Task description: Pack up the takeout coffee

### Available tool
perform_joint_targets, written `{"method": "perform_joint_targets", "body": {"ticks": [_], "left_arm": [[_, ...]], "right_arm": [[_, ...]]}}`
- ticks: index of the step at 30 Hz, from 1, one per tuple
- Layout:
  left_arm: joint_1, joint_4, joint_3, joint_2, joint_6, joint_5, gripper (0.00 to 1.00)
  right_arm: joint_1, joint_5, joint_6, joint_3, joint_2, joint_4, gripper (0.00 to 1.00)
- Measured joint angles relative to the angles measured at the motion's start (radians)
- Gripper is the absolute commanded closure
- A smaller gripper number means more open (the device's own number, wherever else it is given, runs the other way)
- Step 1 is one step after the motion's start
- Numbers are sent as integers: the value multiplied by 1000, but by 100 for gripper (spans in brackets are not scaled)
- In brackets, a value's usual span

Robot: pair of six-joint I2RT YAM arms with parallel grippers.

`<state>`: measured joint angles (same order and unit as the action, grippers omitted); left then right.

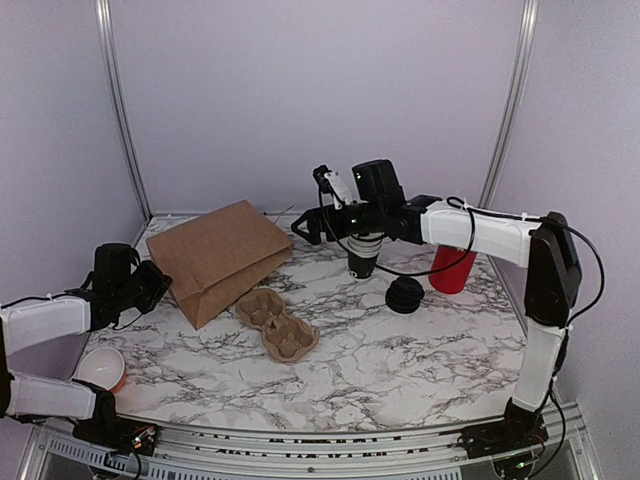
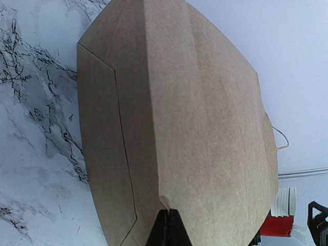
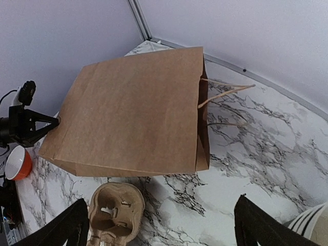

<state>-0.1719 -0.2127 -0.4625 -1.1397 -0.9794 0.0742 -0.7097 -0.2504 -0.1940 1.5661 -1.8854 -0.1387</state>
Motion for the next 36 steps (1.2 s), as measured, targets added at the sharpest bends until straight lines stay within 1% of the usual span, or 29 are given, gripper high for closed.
{"method": "perform_joint_targets", "body": {"ticks": [7, 10, 14, 20, 28, 36], "left_arm": [[10, 56, 1, 45, 25, 55, 100], [14, 56, 8, 72, 26, 82, 100], [25, 53, 10, 106, 26, 110, 100], [42, 51, 17, 142, 23, 131, 100], [74, 23, 26, 191, -8, 153, 100], [96, -21, 26, 192, -49, 195, 100]], "right_arm": [[0, -105, -28, 207, -165, -69, 7], [0, -129, -45, 285, -210, -95, 10], [0, -137, -69, 356, -256, -127, 11], [0, -121, -98, 360, -272, -171, 14], [0, -111, -129, 281, -270, -154, 16], [0, -154, -169, 278, -303, -115, 19]]}}
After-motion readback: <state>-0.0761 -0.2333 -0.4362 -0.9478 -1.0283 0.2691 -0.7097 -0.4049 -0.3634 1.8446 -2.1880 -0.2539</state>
